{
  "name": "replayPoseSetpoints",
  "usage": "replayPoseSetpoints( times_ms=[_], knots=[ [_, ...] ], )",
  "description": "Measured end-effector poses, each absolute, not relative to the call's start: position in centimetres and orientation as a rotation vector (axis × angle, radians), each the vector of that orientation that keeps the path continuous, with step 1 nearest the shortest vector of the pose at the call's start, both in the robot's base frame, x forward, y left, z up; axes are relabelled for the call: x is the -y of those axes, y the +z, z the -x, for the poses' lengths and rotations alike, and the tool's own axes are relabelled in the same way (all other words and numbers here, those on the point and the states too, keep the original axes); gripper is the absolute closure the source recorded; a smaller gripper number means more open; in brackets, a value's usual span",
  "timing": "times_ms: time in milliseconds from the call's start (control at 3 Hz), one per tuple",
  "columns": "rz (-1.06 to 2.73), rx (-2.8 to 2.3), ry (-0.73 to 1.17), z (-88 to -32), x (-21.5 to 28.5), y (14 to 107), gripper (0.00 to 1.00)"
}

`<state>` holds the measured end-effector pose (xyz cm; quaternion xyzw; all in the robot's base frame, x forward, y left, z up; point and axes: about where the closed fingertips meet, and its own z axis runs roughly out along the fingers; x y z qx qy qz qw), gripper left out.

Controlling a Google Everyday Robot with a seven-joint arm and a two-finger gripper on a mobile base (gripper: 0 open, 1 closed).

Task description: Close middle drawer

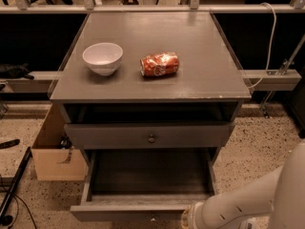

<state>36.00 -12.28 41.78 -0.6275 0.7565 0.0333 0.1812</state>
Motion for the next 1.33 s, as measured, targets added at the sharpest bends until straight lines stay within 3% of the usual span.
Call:
replayPoseSetpoints(
  times_ms=[1000,1333],
  knots=[
    [1.822,-2.108,0.026,-37.2,11.2,41.3,0.15],
    [1.830,-2.105,0.020,-37.0,11.1,41.2,0.00]
  ],
)
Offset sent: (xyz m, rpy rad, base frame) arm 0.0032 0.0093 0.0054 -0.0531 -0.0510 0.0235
